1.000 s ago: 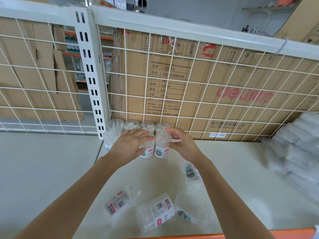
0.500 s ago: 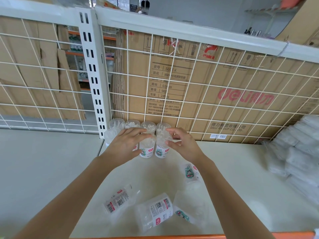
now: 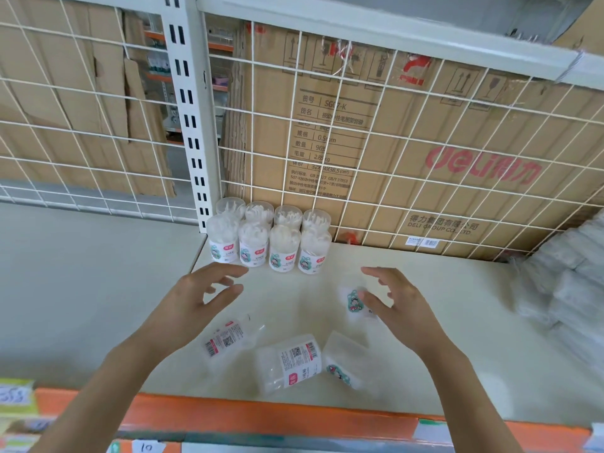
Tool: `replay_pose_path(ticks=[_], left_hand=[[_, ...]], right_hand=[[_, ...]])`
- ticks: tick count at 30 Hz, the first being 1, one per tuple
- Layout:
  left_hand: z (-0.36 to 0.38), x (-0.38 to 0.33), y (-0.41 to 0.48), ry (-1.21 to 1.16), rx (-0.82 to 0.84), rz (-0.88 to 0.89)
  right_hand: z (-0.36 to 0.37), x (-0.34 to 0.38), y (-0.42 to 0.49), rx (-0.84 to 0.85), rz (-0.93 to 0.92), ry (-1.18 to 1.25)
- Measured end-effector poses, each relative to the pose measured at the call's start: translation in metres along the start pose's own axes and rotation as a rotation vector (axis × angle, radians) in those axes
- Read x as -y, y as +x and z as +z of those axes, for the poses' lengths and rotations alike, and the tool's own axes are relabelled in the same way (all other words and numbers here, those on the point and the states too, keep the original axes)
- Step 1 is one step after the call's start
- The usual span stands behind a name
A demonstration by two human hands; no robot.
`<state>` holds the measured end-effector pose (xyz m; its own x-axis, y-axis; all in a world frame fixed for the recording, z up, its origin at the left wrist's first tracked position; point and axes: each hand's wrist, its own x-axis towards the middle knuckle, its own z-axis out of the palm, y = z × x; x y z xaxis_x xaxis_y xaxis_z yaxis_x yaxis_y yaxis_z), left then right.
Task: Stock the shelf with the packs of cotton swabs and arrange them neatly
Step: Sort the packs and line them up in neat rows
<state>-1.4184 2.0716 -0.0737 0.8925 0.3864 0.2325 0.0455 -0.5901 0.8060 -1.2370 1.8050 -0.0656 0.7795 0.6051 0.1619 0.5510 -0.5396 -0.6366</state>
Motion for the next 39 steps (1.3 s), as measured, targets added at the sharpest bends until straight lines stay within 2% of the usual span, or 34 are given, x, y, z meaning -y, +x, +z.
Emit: replay_pose_path(ticks=[7,13,20,27,36,39], left_hand=[[0.019,0.002,-0.048,-0.092,0.125,-0.178],[0.031,0.0,-0.053,0.03,-0.008,-0.268],[0.031,0.0,-0.058,-0.118,-0.12,-0.31],[0.02,0.005,-0.056,-0.266,-0.268,-0.189],[-0.014,0.03,-0.041,-0.386,-0.168,-0.122],[-0.024,0.036,-0.031,-0.358,-0.147,-0.088]], right_hand=[[0.016,-0.014,-0.023,0.142,0.068,0.22],[0.021,-0.014,-0.023,0.16,0.157,0.368],[0.017,-0.011,-0.023,0.203,0.291,0.327],[0.007,0.005,-0.028,-0.035,0.246,0.556],[0.038,0.063,-0.011,-0.056,0.18,0.67],[0.054,0.081,-0.005,-0.034,0.141,0.65]])
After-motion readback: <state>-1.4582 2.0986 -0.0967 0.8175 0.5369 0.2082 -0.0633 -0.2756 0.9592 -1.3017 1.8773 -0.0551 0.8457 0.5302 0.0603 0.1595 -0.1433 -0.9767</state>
